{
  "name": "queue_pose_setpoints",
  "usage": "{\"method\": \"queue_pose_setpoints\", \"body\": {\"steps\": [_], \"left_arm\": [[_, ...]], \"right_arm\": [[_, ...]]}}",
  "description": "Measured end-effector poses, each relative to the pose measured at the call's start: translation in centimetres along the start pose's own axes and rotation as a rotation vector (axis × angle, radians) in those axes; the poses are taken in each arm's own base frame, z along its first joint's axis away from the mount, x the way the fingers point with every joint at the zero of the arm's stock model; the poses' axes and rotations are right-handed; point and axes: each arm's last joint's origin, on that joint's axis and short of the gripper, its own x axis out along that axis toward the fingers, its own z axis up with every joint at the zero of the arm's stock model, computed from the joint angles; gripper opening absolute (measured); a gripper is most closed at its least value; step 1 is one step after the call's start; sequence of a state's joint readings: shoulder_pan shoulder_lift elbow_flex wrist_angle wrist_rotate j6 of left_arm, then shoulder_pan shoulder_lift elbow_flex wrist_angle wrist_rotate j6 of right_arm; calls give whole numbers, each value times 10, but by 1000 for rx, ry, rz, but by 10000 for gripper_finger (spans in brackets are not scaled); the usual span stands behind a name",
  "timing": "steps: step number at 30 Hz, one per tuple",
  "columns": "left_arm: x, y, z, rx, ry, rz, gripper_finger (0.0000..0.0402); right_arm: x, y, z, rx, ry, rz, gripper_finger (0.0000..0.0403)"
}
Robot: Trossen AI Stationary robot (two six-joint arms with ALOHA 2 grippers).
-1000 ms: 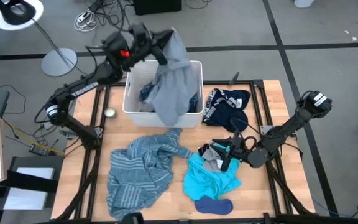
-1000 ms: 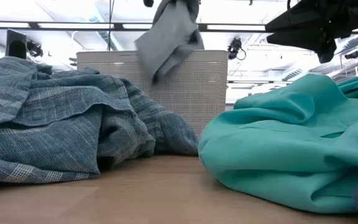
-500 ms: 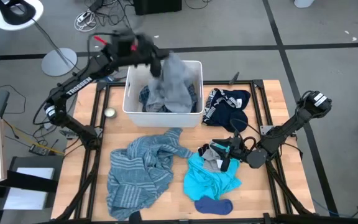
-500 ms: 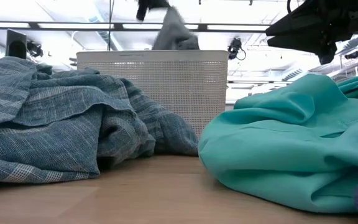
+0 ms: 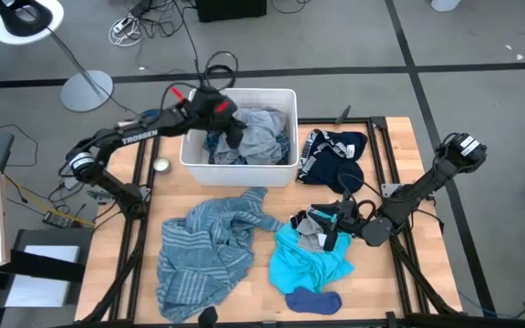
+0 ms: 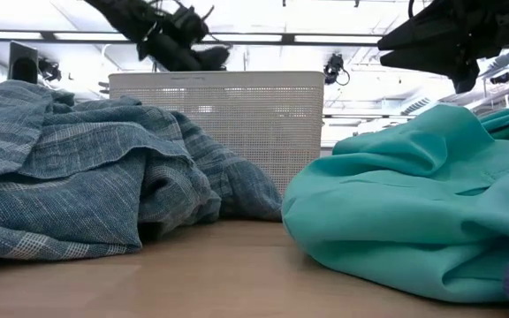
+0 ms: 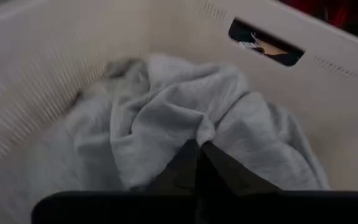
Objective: Sort clothes
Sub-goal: Put the gray shirt into the white laundry bin, then put the dark blue underwear into the white laundry bin
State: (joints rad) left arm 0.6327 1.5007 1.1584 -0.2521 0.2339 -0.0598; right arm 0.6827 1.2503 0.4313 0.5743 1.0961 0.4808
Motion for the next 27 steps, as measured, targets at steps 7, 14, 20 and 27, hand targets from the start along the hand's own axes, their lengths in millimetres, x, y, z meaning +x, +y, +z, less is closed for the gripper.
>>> {"method": "queue_pose_setpoints", "body": {"steps": [7,14,20,27], "left_arm": [[3,9,-23,-71,124,22,87],[-35,-1,7,-15,243,23,116],[-90,-32,37,52,205,-21,117],[-162,-73,32,84,98,-75,117]], "right_arm": [[0,0,-1,-2,5,-2,132],[0,0,-1,2,5,-3,132],[0,0,-1,4,4,-3,132],[0,0,-1,1,5,-3,132]]}}
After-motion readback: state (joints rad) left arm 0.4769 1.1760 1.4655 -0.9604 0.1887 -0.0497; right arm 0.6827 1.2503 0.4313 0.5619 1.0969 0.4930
